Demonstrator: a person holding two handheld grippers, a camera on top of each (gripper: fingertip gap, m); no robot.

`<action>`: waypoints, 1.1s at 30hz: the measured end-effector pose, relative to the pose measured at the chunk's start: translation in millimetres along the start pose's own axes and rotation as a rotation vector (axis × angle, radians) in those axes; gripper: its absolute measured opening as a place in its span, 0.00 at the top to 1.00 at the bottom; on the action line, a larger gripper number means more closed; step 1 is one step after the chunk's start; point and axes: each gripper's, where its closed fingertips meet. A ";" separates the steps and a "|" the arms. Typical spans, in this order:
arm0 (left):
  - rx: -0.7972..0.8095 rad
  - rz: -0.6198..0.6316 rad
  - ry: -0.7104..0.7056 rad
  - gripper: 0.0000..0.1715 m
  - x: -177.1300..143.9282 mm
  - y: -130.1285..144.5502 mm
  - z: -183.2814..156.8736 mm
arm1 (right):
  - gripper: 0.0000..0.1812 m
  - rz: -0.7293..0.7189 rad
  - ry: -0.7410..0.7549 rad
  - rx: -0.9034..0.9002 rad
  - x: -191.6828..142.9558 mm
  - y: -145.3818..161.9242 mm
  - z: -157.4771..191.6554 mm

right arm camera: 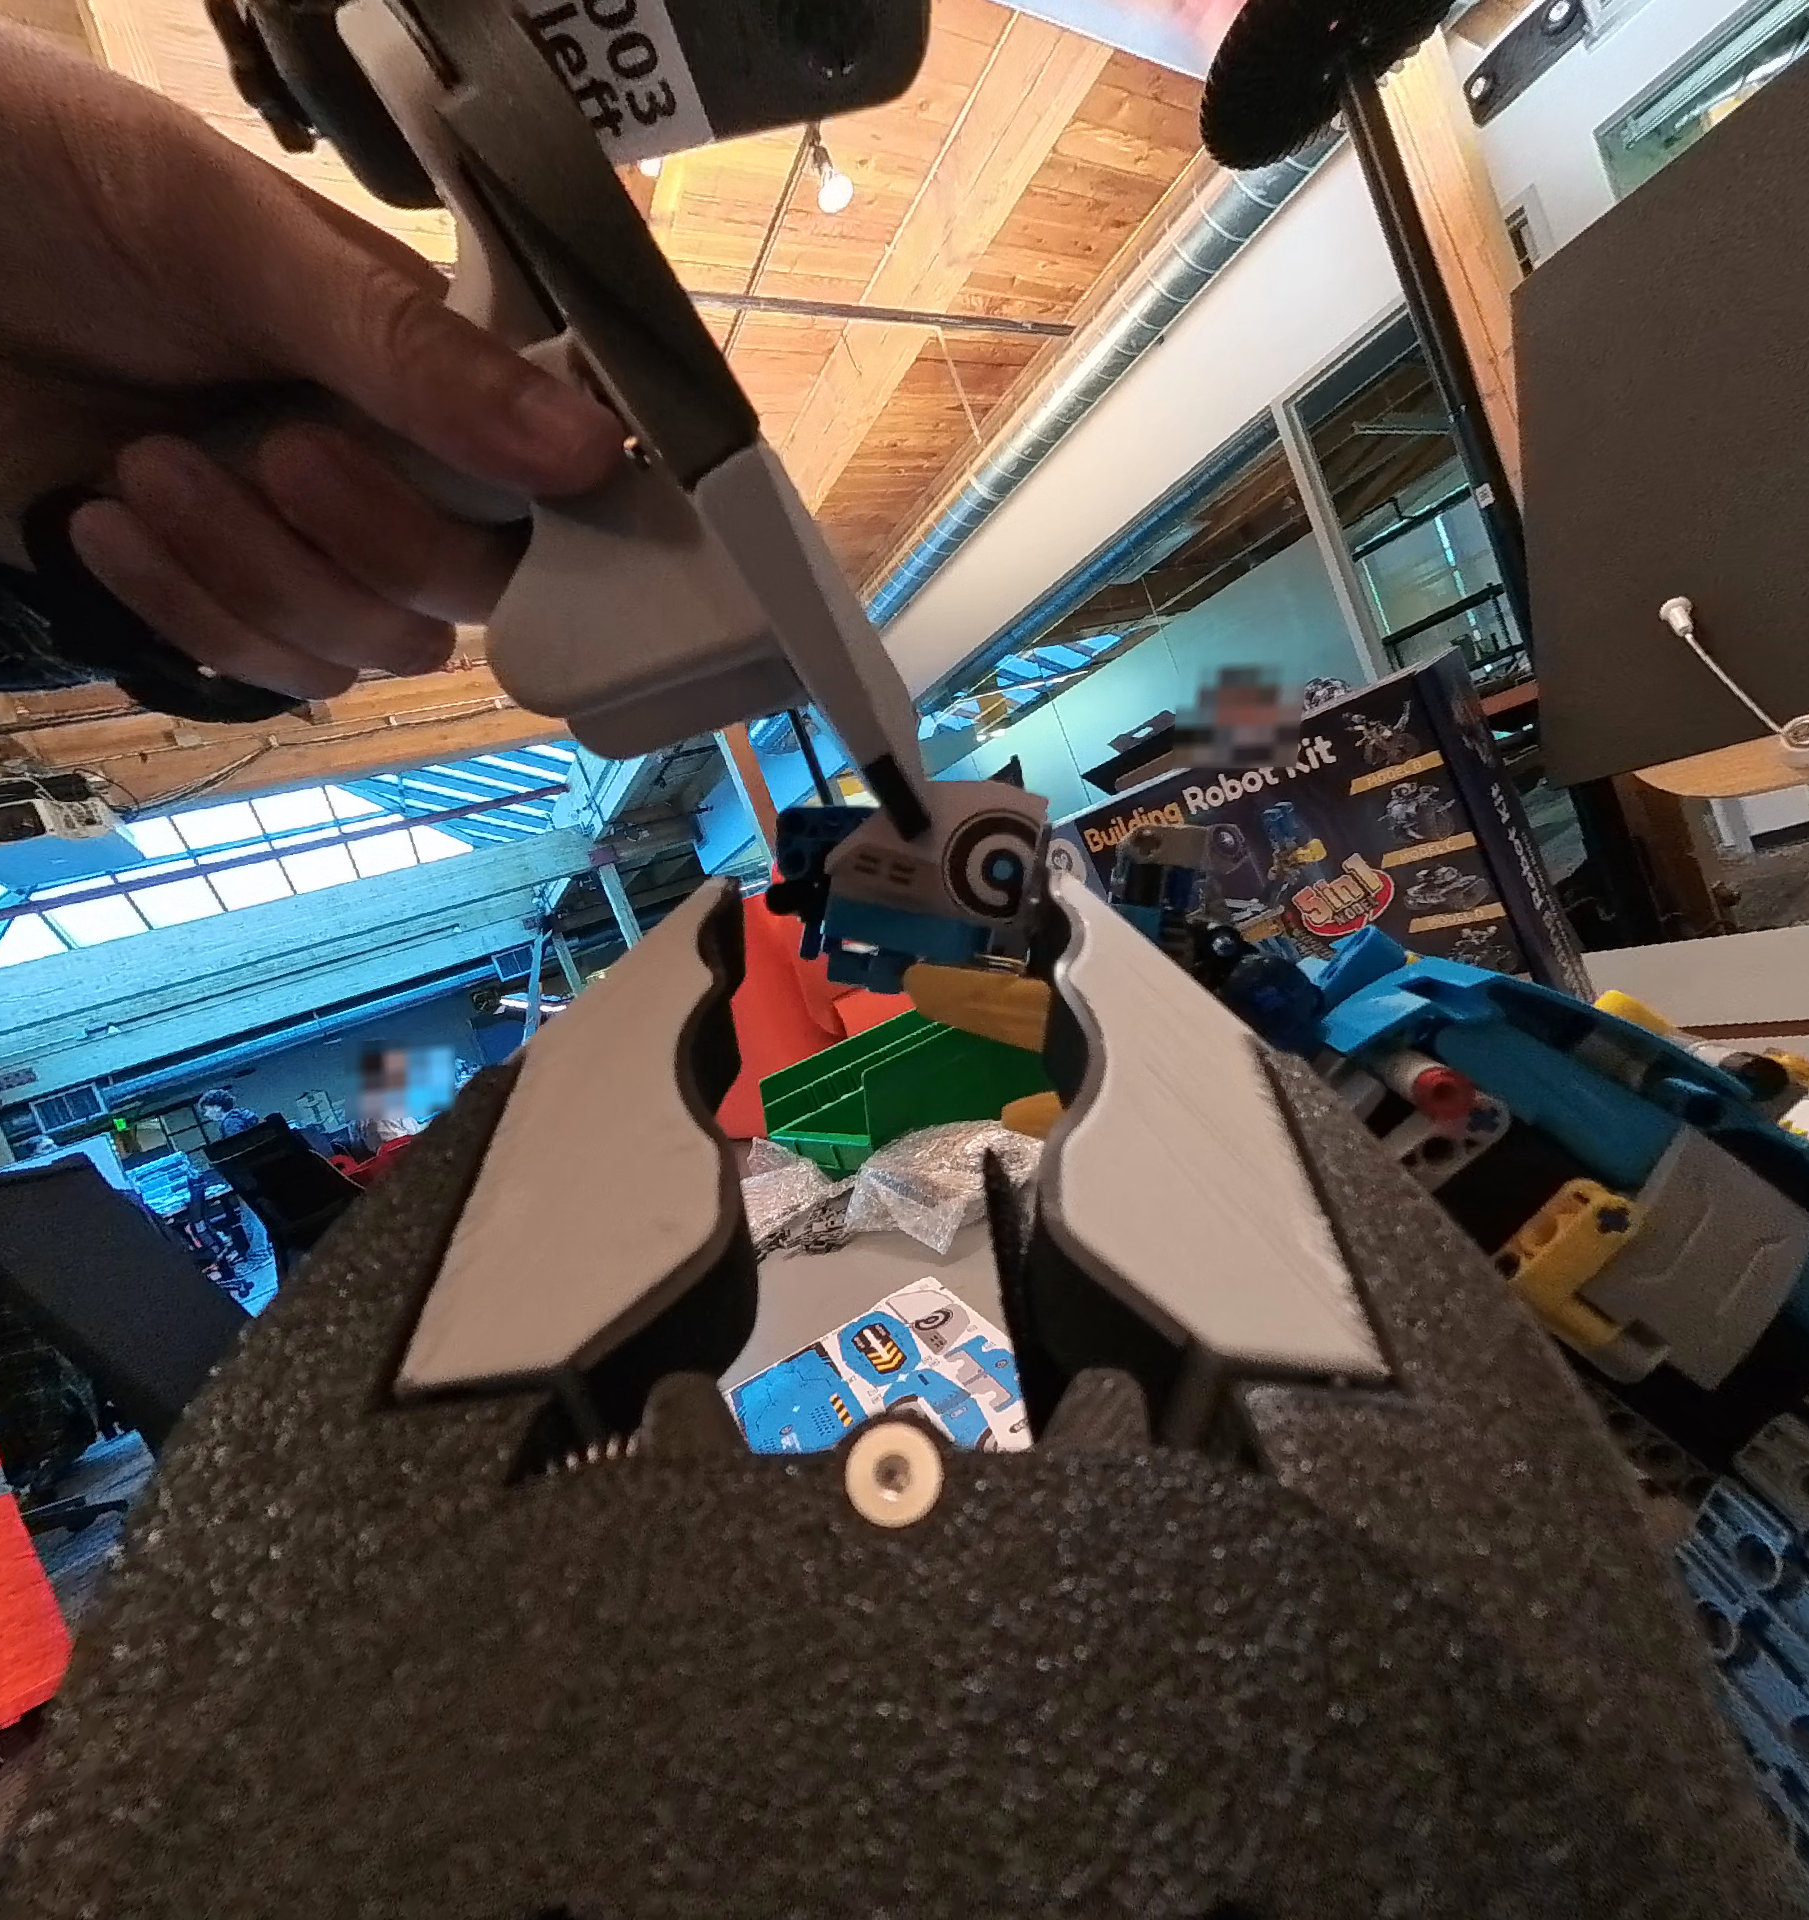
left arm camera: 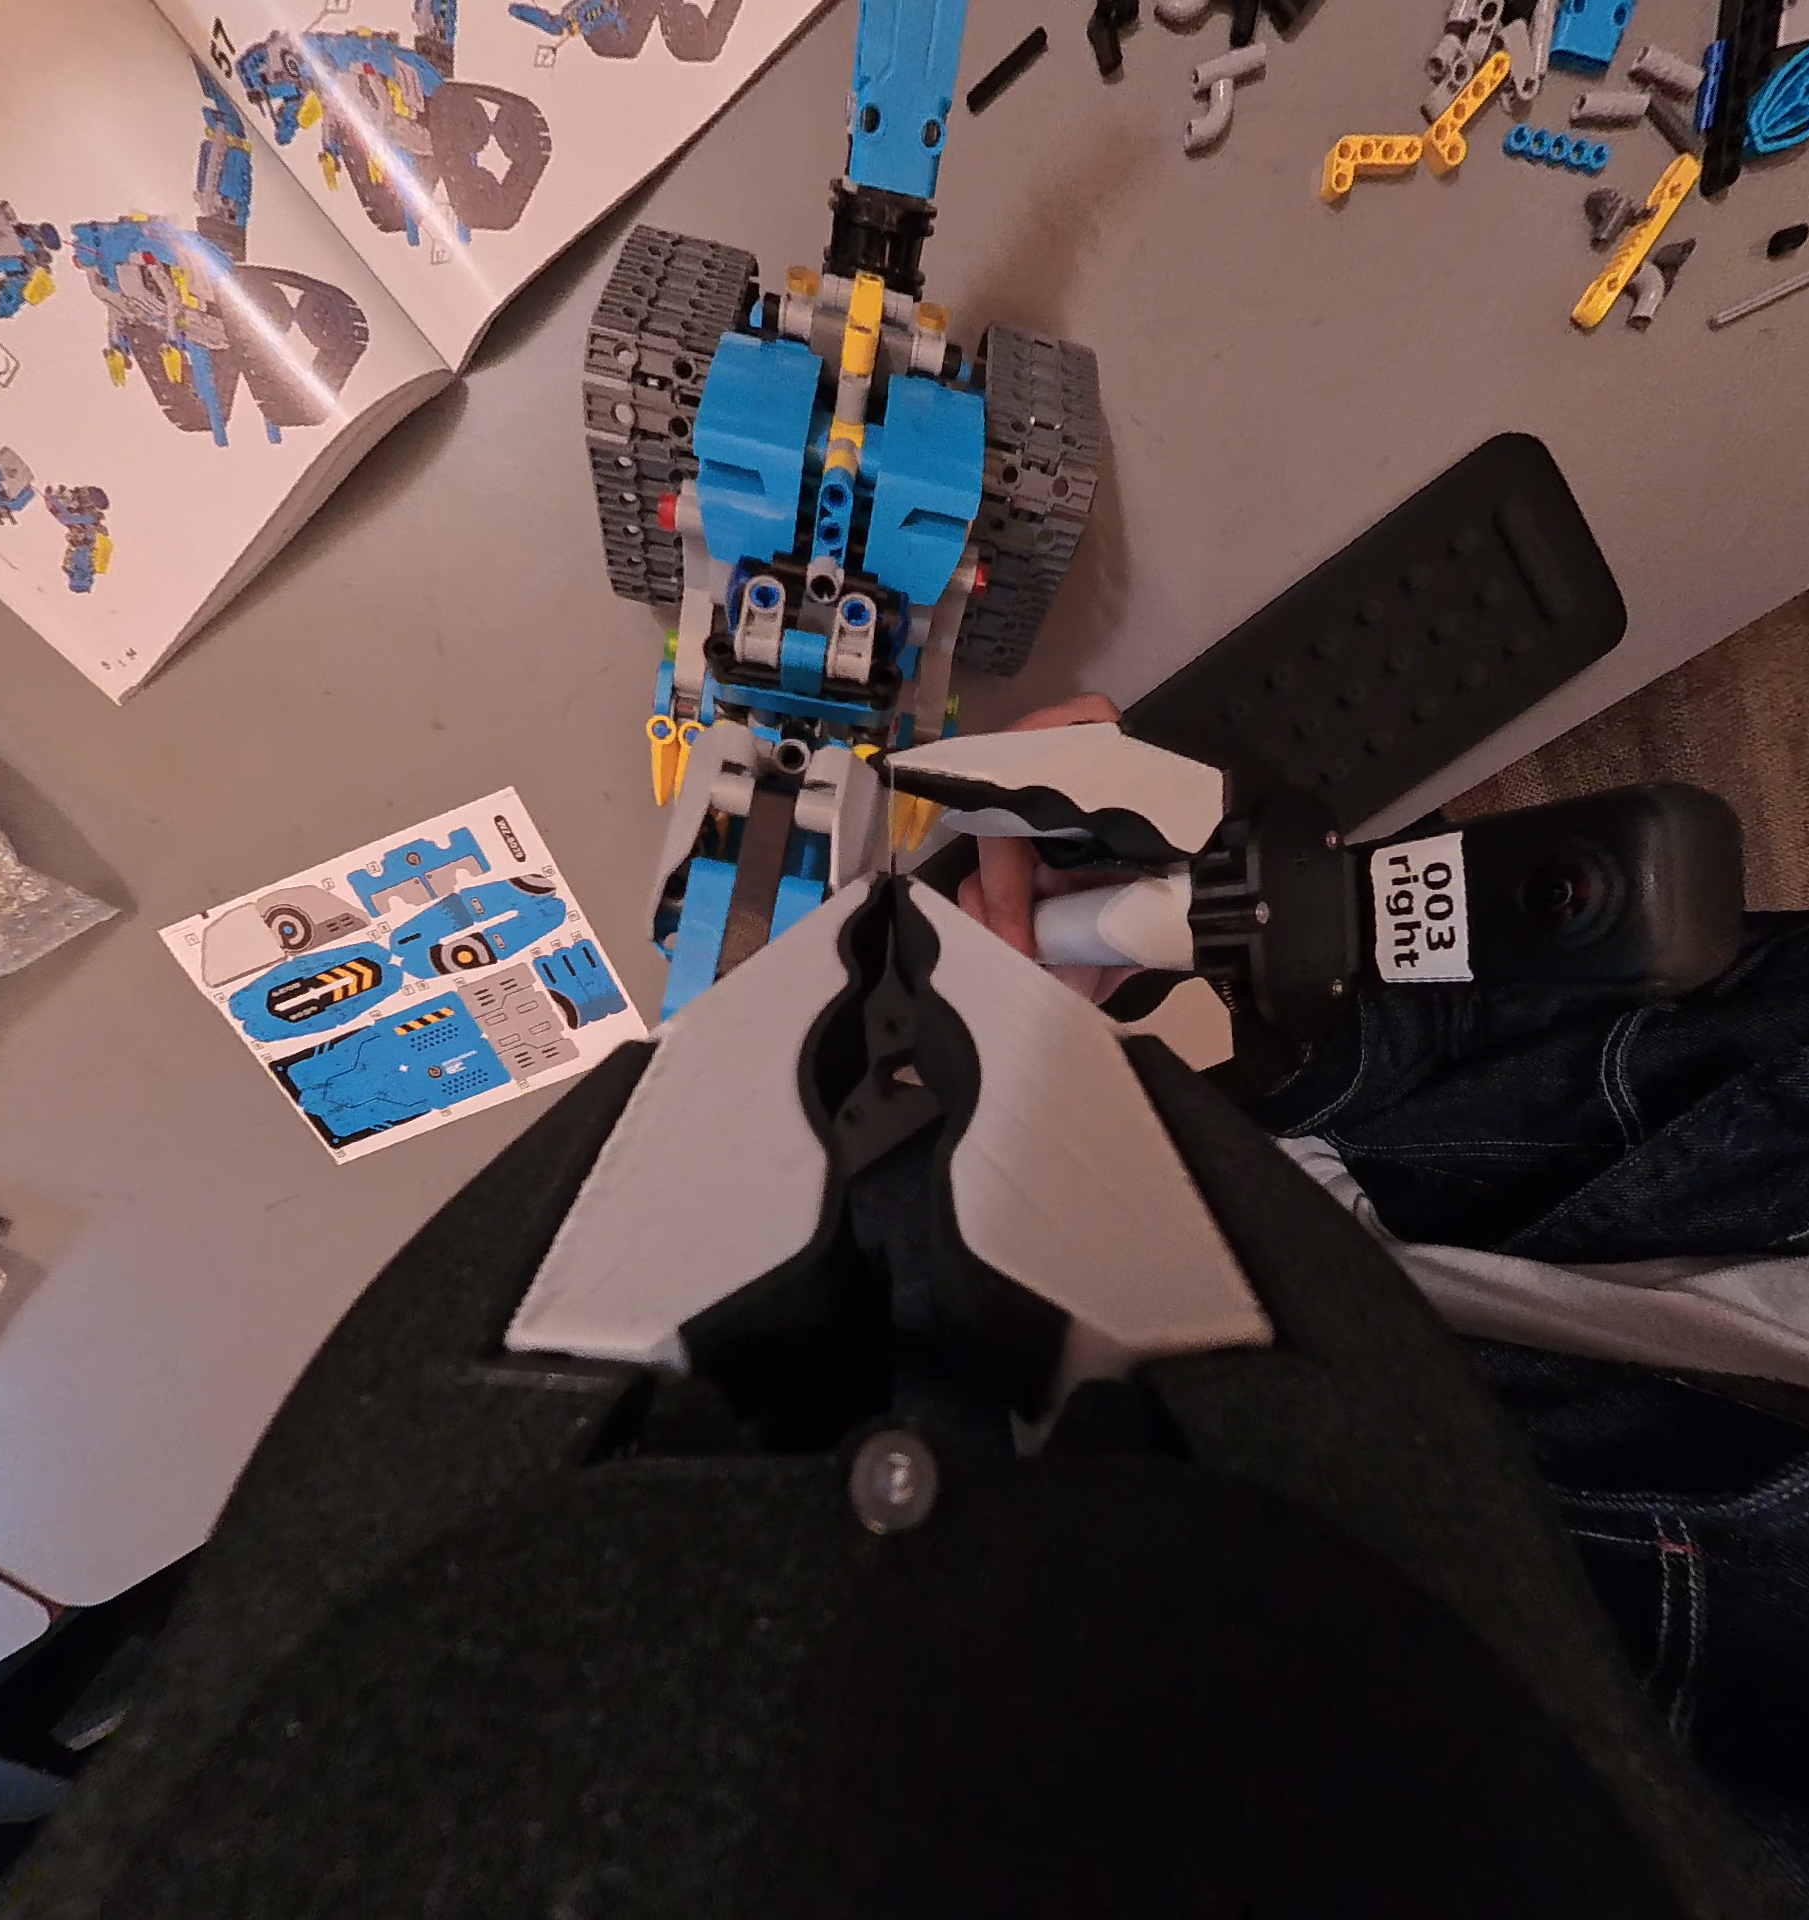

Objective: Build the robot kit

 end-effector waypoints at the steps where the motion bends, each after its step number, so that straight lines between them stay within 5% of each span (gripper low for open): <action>1: 0.002 -0.001 -0.001 1.00 -0.4 -0.5 0.4 | 0.69 0.000 0.000 0.000 -0.1 0.0 0.1; 33: -0.010 -0.008 -0.005 1.00 0.8 0.5 0.4 | 0.78 0.008 0.029 -0.041 -7.8 -2.2 0.6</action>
Point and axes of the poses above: each gripper's, where its closed fingertips meet, x out along the fingers, y out of its underside, z = x × y across the jaws, and after that the axes turned 11 degrees about x, right-handed
